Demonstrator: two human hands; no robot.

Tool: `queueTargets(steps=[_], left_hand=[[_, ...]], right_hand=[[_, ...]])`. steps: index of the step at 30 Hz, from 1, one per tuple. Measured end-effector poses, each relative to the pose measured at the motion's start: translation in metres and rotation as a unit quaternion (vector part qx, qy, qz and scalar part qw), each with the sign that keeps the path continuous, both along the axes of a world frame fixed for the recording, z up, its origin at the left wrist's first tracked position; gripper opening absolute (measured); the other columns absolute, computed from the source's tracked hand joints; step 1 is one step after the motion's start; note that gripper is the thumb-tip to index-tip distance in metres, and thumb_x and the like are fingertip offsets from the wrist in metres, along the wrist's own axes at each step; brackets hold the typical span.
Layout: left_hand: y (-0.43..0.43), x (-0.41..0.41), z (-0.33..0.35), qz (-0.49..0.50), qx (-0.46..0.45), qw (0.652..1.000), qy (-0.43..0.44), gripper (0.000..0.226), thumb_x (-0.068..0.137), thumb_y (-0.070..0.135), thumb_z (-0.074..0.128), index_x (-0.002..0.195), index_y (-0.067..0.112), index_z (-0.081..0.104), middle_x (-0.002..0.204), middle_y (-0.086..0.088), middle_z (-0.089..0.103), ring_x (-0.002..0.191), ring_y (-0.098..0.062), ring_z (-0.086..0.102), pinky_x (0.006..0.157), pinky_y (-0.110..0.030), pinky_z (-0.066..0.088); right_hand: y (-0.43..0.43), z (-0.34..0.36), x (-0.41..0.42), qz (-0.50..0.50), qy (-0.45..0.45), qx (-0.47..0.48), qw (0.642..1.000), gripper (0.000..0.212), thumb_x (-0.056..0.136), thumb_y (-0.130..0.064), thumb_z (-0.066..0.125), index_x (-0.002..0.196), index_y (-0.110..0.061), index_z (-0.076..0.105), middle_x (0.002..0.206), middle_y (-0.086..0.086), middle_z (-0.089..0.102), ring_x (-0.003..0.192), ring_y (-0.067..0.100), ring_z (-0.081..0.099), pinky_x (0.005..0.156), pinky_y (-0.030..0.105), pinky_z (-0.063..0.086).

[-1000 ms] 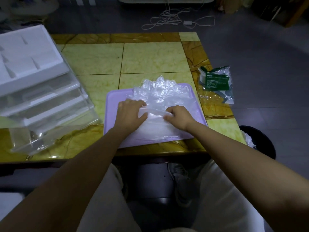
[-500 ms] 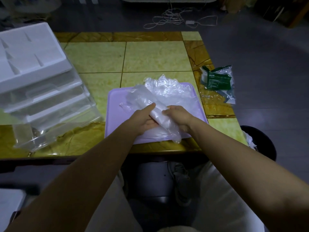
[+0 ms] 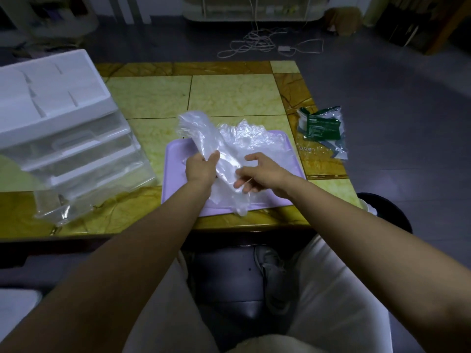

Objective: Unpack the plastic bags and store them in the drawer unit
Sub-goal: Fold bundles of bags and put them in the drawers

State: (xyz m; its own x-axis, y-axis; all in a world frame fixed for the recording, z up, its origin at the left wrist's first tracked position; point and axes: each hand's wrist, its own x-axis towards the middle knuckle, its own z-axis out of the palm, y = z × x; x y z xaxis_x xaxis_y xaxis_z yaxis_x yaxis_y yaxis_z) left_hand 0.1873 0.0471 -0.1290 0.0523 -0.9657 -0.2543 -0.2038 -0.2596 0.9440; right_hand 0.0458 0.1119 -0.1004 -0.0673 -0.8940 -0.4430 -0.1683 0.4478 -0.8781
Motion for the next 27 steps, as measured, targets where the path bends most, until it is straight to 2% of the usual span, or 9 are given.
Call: queueTargets(steps=[2,5,10,13,17,20,23,25,27], left_hand=[[0.007,-0.002,0.008,-0.031,0.004,0.999,0.024,0.026,0.091,0.025,0.060,0.105,0.004,0.066,0.093,-0.012,0.070,0.081,-0.026,0.065,0.071,-0.033,0.049],[0.018,0.000,0.017,-0.079,0.036,0.994,0.061,0.029,0.092,0.023,0.058,0.111,0.002,0.064,0.095,-0.013,0.069,0.080,-0.025,0.063,0.070,-0.031,0.048],[0.038,0.011,0.030,-0.115,0.066,0.988,0.078,0.019,0.092,0.022,0.058,0.100,0.007,0.063,0.077,-0.006,0.064,0.063,-0.017,0.057,0.059,-0.026,0.045],[0.046,0.015,0.034,-0.129,0.082,0.986,0.073,0.024,0.089,0.020,0.061,0.105,0.002,0.061,0.087,-0.013,0.066,0.074,-0.024,0.063,0.075,-0.039,0.054],[0.058,0.017,0.037,-0.132,0.076,0.987,0.051,0.036,0.085,0.021,0.063,0.114,0.001,0.059,0.102,-0.017,0.070,0.090,-0.031,0.069,0.087,-0.044,0.056],[0.066,0.018,0.034,-0.126,0.042,0.990,0.053,0.026,0.086,0.013,0.063,0.109,0.001,0.064,0.106,-0.018,0.070,0.100,-0.033,0.067,0.091,-0.044,0.053],[0.074,0.017,0.035,-0.103,0.025,0.994,0.015,0.020,0.082,0.023,0.068,0.095,0.007,0.067,0.105,-0.017,0.068,0.107,-0.036,0.062,0.090,-0.041,0.051],[0.079,0.017,0.036,-0.066,0.019,0.994,-0.089,0.034,0.077,0.043,0.069,0.098,0.016,0.065,0.122,-0.014,0.056,0.119,-0.034,0.049,0.095,-0.039,0.043],[0.087,0.021,0.039,-0.031,0.061,0.986,-0.152,0.072,0.073,0.057,0.069,0.130,0.019,0.049,0.138,-0.010,0.035,0.128,-0.030,0.035,0.100,-0.036,0.035]], right_hand=[[0.006,0.005,0.007,0.041,-0.022,0.057,0.997,0.049,0.092,-0.015,0.058,0.131,-0.014,0.030,0.089,0.016,0.071,0.064,0.020,0.064,0.056,0.025,0.051],[0.013,0.004,0.010,0.037,-0.088,0.080,0.992,0.015,0.092,-0.018,0.056,0.102,-0.006,0.055,0.099,0.017,0.065,0.080,0.021,0.065,0.078,0.032,0.055],[0.028,0.004,0.011,-0.007,-0.181,0.080,0.980,0.033,0.088,-0.038,0.063,0.102,-0.008,0.062,0.103,0.018,0.064,0.098,0.025,0.065,0.089,0.038,0.056],[0.034,0.004,0.016,-0.046,-0.189,0.062,0.979,0.055,0.082,-0.050,0.067,0.117,-0.007,0.061,0.110,0.019,0.067,0.100,0.028,0.068,0.085,0.037,0.059],[0.040,0.005,0.025,-0.127,-0.212,0.015,0.969,0.034,0.088,-0.024,0.067,0.112,0.000,0.059,0.097,0.015,0.068,0.091,0.024,0.069,0.073,0.032,0.061],[0.046,0.004,0.032,-0.148,-0.193,-0.009,0.970,0.015,0.089,-0.008,0.064,0.102,-0.002,0.061,0.085,0.011,0.067,0.075,0.020,0.068,0.070,0.031,0.060],[0.050,0.004,0.036,-0.163,-0.165,-0.031,0.972,0.019,0.087,-0.001,0.062,0.106,0.000,0.064,0.084,0.011,0.068,0.072,0.020,0.067,0.070,0.031,0.058],[0.054,0.006,0.040,-0.183,-0.157,-0.050,0.969,0.020,0.086,0.004,0.061,0.105,0.000,0.064,0.083,0.011,0.068,0.070,0.021,0.066,0.065,0.030,0.058],[0.057,0.007,0.042,-0.214,-0.159,-0.062,0.962,0.017,0.085,0.007,0.060,0.097,-0.005,0.062,0.087,0.012,0.067,0.073,0.021,0.065,0.067,0.032,0.058]])
